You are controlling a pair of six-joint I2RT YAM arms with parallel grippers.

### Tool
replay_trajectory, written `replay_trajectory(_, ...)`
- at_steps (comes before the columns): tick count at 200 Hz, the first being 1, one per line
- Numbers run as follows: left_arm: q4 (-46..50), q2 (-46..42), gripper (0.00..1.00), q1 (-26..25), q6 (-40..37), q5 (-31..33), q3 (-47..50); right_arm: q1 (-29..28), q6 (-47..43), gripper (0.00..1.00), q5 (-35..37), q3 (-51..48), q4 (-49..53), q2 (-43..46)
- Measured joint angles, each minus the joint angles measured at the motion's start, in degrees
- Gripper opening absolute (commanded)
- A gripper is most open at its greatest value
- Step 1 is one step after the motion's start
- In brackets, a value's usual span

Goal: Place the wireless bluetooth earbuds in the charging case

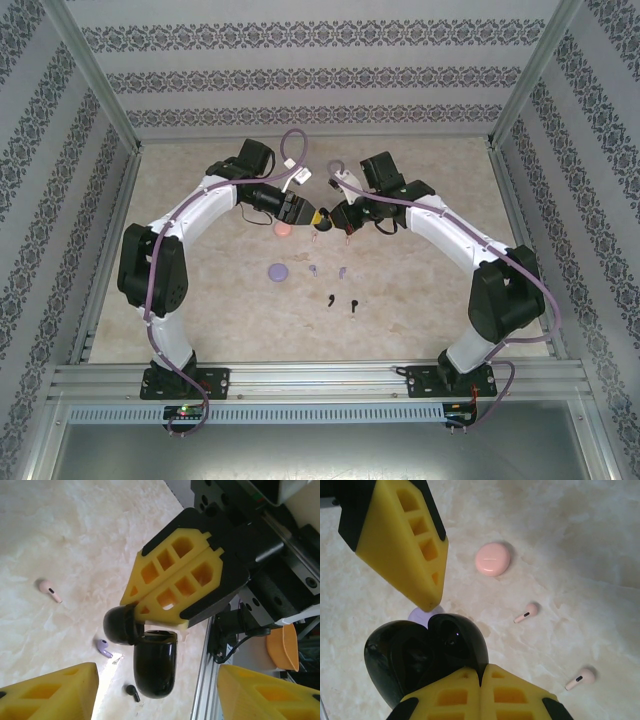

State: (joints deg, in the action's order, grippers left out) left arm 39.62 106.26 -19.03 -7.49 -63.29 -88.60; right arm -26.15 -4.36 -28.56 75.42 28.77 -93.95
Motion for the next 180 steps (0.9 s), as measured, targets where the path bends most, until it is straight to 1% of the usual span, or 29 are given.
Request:
replay_trajectory(41,-2.82,0.0,0.59,-0.04,1.16,-1.22,3.65,0.0,1.18,0.0,-0.7,0.59,-1.46,-0.35)
replay_trajectory(81,-4.5,0.0,0.57,-0.09,2.12,-1.46,3.96,-0.39,1.6,0.0,-1.05,0.61,-2.08,-0.39)
replay_trajectory(103,-5.22,0.0,0.54,-0.09,2.64,-1.68,3.96,-0.61,1.62,0.0,-1.05,0.61,-2.1,-0.39)
replay_trajectory(123,-5.66,0.0,0.5,-0.09,3.08,-1.95,3.96,-0.74,1.62,0.0,-1.05,0.61,-2.34,-0.39)
replay_trajectory(144,-5.79,0.0,0.42,-0.09,3.54,-2.34,3.93,-0.74,1.62,0.0,-1.05,0.61,-2.45,-0.48)
replay_trajectory(180,-5.84,0.0,0.36,-0.09,3.5,-2.71,3.96,-0.74,1.64,0.0,-1.05,0.61,-2.47,-1.05)
